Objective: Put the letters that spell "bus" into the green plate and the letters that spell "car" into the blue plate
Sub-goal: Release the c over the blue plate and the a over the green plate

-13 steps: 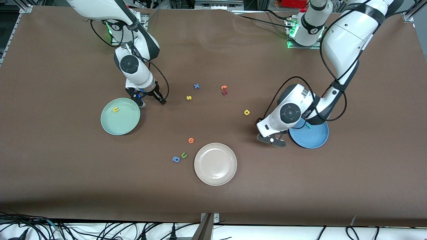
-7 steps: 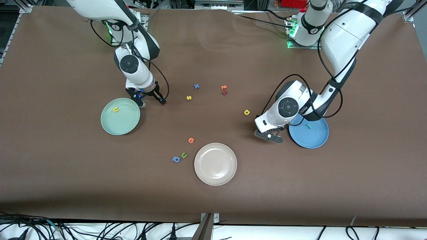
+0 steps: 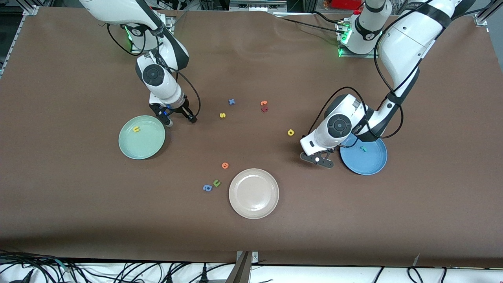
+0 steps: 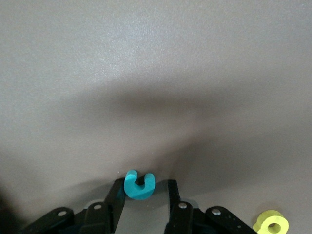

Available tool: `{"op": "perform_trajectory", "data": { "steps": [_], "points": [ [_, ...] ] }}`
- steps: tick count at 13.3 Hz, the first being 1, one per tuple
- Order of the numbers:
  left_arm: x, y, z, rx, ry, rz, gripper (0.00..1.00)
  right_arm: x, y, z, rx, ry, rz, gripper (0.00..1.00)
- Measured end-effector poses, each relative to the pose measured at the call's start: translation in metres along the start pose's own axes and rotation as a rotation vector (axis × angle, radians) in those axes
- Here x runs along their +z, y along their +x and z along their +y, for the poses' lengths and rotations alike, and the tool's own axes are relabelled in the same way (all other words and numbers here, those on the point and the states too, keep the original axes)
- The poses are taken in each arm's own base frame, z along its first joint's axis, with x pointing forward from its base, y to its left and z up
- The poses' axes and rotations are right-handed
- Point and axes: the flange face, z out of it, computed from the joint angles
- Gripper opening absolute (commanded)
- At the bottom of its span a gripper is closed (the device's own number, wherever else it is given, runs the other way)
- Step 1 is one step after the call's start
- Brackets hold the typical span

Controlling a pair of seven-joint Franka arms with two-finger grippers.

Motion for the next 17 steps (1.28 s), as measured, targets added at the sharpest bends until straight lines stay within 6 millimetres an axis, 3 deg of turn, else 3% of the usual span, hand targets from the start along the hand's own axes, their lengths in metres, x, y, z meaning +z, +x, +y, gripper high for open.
{"op": "perform_trajectory", "data": {
  "steps": [4,8,11,13,15,16,17],
  "points": [
    [-0.004,0.001,-0.002,-0.004,0.001,0.009,0.09,-0.001,0.000,-0.001,0.000,0.008,0.002,0.26],
    [-0.043,0.005,-0.015,-0.020,0.028,0.055,0.10,-0.004,0.000,-0.002,-0.002,0.017,0.005,0.16],
    [-0.079,0.002,-0.054,-0.052,0.070,0.054,0.12,-0.004,0.000,-0.002,-0.001,0.008,0.004,0.16],
    [-0.093,-0.001,-0.100,-0.038,0.085,0.048,0.12,-0.010,0.008,0.000,0.002,-0.057,0.006,0.16],
    [-0.093,-0.006,-0.145,-0.024,0.082,0.037,0.17,-0.043,0.027,-0.002,-0.017,-0.136,0.024,0.16],
    [-0.089,-0.009,-0.157,-0.026,0.077,0.029,0.67,-0.065,0.041,0.000,-0.034,-0.169,0.032,0.16],
    [-0.084,-0.009,-0.160,-0.029,0.073,0.021,1.00,-0.085,0.057,0.003,-0.052,-0.192,0.036,0.16]
  ]
}}
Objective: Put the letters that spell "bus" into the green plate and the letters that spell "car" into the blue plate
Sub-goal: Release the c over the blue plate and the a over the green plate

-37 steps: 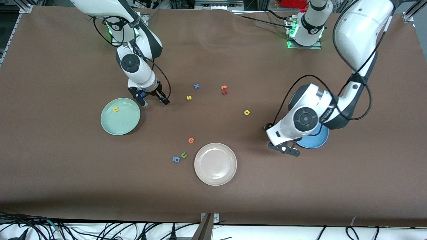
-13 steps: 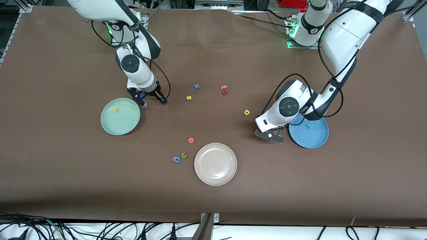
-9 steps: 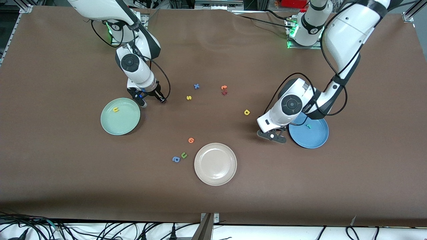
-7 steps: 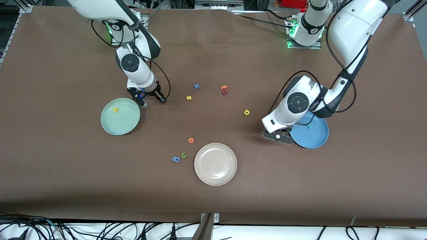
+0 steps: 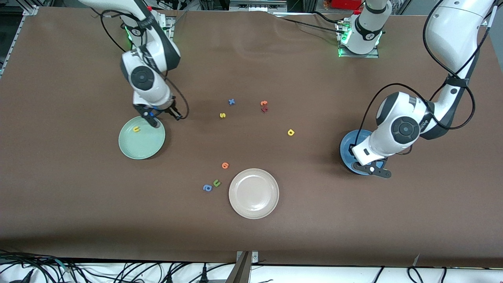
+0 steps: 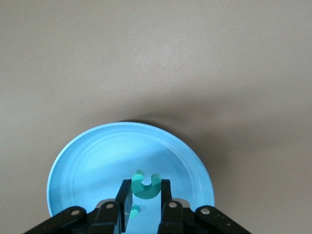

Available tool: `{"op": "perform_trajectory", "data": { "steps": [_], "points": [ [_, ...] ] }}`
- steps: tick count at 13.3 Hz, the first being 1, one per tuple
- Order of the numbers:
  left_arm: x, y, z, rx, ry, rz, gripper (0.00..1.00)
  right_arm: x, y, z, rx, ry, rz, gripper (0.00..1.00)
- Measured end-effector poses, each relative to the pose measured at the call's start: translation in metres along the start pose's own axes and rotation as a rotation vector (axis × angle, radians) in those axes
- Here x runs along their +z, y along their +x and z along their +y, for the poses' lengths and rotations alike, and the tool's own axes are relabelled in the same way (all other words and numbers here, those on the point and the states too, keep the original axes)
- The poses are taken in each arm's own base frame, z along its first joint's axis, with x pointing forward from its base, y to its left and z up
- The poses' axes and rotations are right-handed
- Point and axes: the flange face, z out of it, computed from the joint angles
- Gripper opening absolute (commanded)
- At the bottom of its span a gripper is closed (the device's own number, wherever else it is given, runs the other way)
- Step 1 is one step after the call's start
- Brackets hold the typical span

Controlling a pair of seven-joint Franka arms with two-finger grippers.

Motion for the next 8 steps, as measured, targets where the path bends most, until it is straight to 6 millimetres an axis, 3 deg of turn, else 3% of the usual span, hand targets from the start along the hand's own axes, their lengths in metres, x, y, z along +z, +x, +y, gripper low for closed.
{"op": "perform_trajectory", "data": {
  "steps": [2,3,5,8],
  "points": [
    [0.007,0.000,0.008,0.010,-0.006,-0.010,1.00,-0.022,0.038,0.018,-0.044,-0.013,0.004,0.16],
    [0.007,0.000,0.014,0.018,-0.007,-0.010,1.00,-0.022,0.060,0.029,-0.074,-0.015,0.001,0.16],
    [0.006,0.000,0.020,0.027,-0.007,-0.021,1.00,-0.004,0.100,0.053,-0.115,-0.020,-0.011,0.16],
    [-0.003,-0.004,0.040,0.009,-0.005,-0.057,1.00,0.043,0.114,0.048,-0.136,0.004,-0.001,0.17]
  ]
}}
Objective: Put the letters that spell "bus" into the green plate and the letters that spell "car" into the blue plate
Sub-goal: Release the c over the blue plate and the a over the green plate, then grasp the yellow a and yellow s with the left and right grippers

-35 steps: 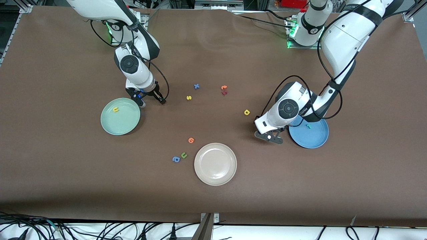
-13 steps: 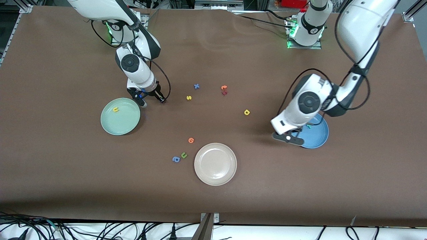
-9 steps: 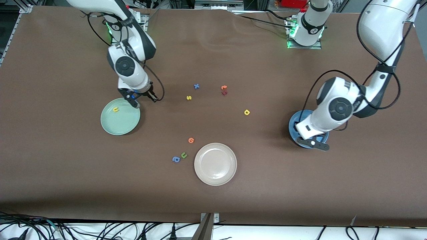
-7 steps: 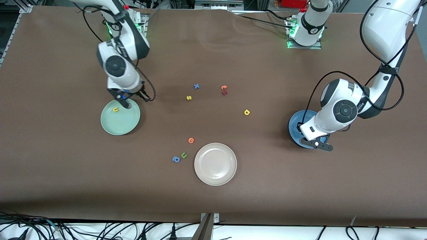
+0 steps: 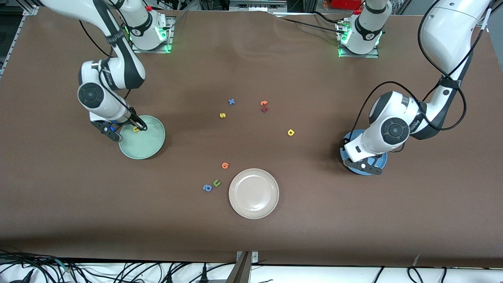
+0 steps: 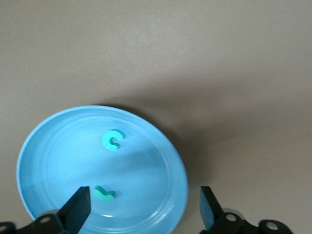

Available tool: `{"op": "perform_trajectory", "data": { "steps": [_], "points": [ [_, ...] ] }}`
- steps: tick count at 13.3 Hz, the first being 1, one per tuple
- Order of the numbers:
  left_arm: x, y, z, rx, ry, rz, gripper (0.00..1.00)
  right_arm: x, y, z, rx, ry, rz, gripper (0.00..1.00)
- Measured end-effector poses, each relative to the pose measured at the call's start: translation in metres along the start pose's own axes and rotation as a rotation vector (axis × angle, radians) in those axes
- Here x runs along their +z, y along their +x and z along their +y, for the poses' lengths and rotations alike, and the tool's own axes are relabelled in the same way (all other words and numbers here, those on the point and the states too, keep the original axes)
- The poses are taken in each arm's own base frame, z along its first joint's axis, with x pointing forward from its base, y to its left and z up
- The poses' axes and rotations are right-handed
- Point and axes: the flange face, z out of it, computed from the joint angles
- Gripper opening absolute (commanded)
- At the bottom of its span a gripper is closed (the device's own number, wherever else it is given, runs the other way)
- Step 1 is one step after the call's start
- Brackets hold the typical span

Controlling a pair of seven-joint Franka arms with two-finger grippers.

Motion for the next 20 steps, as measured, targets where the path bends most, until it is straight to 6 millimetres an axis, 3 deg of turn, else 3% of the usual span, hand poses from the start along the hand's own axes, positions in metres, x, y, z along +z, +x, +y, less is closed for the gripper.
{"op": "perform_trajectory", "data": {
  "steps": [2,3,4,8,11,13,14,15,18,20],
  "points": [
    [-0.010,0.000,0.044,-0.082,-0.013,0.010,1.00,0.022,0.000,-0.006,-0.008,0.006,0.002,0.20],
    [-0.012,0.000,0.072,-0.115,-0.014,0.014,1.00,0.024,0.000,-0.007,-0.008,0.006,0.001,0.53],
    [-0.014,-0.002,0.103,-0.135,-0.012,0.021,1.00,0.023,0.001,-0.007,-0.008,0.008,0.003,0.97],
    [-0.001,-0.010,0.191,-0.223,-0.048,0.061,0.98,0.004,0.005,-0.008,-0.005,0.007,0.007,0.99],
    [0.021,-0.017,0.228,-0.277,-0.077,0.050,0.89,-0.042,-0.005,-0.002,0.042,-0.022,-0.040,0.99],
    [0.042,-0.018,0.230,-0.281,-0.086,0.020,0.83,-0.079,-0.038,-0.021,0.069,0.023,-0.067,0.99],
    [0.054,-0.018,0.229,-0.283,-0.090,0.002,0.75,-0.092,-0.062,-0.039,0.091,0.052,-0.079,0.99],
    [0.062,-0.019,0.230,-0.283,-0.095,-0.008,0.75,-0.099,-0.086,-0.057,0.118,0.076,-0.091,0.99],
    [0.069,-0.021,0.237,-0.272,-0.097,-0.019,0.71,-0.107,-0.150,-0.108,0.235,0.133,-0.093,0.99],
    [0.071,-0.022,0.240,-0.261,-0.091,-0.018,0.71,-0.102,-0.178,-0.133,0.287,0.175,-0.091,0.98]
  ]
}}
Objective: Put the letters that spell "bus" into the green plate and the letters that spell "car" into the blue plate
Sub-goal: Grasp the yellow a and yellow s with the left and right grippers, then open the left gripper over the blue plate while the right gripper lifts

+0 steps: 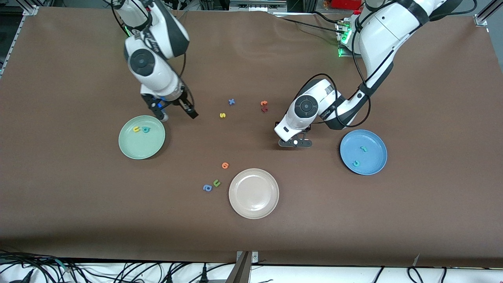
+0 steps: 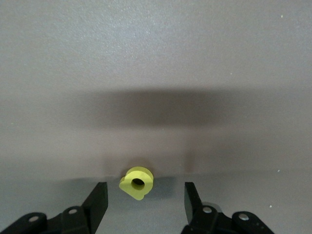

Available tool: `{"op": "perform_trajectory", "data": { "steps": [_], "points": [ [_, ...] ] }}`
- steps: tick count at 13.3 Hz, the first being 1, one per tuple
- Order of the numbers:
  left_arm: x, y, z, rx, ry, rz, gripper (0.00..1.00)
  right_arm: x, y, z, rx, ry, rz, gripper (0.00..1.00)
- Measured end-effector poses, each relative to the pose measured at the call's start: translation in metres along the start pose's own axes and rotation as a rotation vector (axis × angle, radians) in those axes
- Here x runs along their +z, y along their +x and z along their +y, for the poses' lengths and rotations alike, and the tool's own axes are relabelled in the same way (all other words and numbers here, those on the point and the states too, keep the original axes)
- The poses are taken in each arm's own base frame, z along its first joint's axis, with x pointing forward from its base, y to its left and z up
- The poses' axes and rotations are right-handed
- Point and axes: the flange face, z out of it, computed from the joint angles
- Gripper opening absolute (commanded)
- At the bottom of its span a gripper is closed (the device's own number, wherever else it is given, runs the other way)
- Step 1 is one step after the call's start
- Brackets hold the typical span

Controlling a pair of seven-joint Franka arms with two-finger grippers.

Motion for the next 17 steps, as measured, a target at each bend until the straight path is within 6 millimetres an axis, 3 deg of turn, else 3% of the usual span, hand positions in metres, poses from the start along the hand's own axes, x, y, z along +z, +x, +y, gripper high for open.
{"op": "perform_trajectory", "data": {
  "steps": [2,3,5,6,7,9,11,12,13,14,15,17],
  "points": [
    [0.007,0.001,-0.003,0.037,0.036,0.023,0.70,0.021,-0.026,-0.009,-0.025,0.029,0.008,0.98],
    [0.009,0.002,-0.005,0.040,0.043,0.025,0.58,0.034,-0.037,-0.011,-0.097,0.028,0.048,0.98],
    [0.010,0.003,-0.007,0.038,0.042,0.027,0.23,0.067,-0.052,-0.011,-0.288,0.004,0.152,0.98],
    [0.008,0.004,-0.006,0.039,0.040,0.031,0.12,0.084,-0.059,-0.010,-0.377,-0.007,0.183,0.98],
    [0.006,0.004,-0.005,0.039,0.038,0.034,0.08,0.102,-0.068,-0.009,-0.459,-0.013,0.201,0.98],
    [0.005,0.004,-0.005,0.038,0.037,0.036,0.08,0.125,-0.086,-0.010,-0.556,-0.016,0.210,0.88],
    [0.004,0.006,-0.006,0.033,0.037,0.037,0.08,0.126,-0.092,-0.018,-0.581,-0.006,0.212,0.75],
    [0.001,0.008,-0.008,0.029,0.040,0.040,0.10,0.124,-0.092,-0.020,-0.583,0.000,0.214,0.55],
    [-0.007,0.011,-0.011,0.023,0.053,0.042,0.10,0.122,-0.092,-0.022,-0.585,0.003,0.215,0.50],
    [-0.018,0.014,-0.015,0.015,0.074,0.043,0.10,0.123,-0.092,-0.022,-0.591,0.002,0.217,0.57],
    [-0.030,0.017,-0.020,0.013,0.095,0.045,0.10,0.124,-0.094,-0.021,-0.599,0.001,0.218,0.70],
    [-0.053,0.027,-0.032,0.036,0.132,0.042,0.10,0.128,-0.101,-0.020,-0.616,-0.004,0.216,0.70]
  ]
}}
